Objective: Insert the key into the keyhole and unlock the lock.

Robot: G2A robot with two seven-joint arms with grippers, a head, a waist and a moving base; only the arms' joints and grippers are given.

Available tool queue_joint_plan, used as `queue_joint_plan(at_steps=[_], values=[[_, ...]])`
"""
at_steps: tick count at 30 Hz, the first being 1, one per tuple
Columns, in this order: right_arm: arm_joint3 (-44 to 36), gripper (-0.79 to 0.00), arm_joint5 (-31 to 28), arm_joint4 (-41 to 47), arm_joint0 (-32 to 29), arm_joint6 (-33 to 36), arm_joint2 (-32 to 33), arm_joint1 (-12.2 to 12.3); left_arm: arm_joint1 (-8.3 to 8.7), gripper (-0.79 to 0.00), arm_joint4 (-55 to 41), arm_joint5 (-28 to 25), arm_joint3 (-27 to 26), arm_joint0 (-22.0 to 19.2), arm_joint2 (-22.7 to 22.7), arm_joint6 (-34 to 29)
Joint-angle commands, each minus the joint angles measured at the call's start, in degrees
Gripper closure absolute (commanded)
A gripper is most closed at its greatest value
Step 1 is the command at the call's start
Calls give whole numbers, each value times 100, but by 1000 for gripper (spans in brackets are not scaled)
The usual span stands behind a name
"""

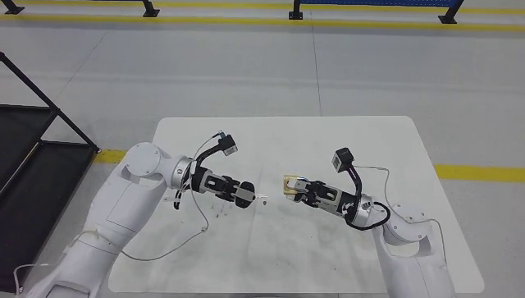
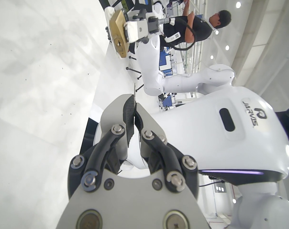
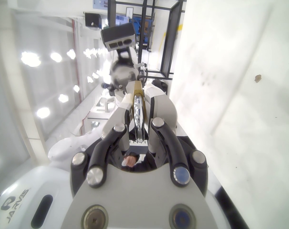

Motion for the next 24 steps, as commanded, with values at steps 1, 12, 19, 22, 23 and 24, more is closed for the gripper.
queue_joint_plan(at_steps=[1,12,19,22,23,24], values=[[0,0,0,0,0,0,0,0,9,0,-90,-94,101,-102,115,0],[0,0,0,0,0,0,0,0,-29,0,-282,-253,476,-630,770,0],[0,0,0,0,0,0,0,0,-98,0,-336,-253,794,-938,1090,0],[0,0,0,0,0,0,0,0,-127,0,-430,-253,915,-1066,1262,0],[0,0,0,0,0,0,0,0,-127,0,-430,-253,915,-1066,1262,0],[0,0,0,0,0,0,0,0,-127,0,-430,-253,915,-1066,1262,0]])
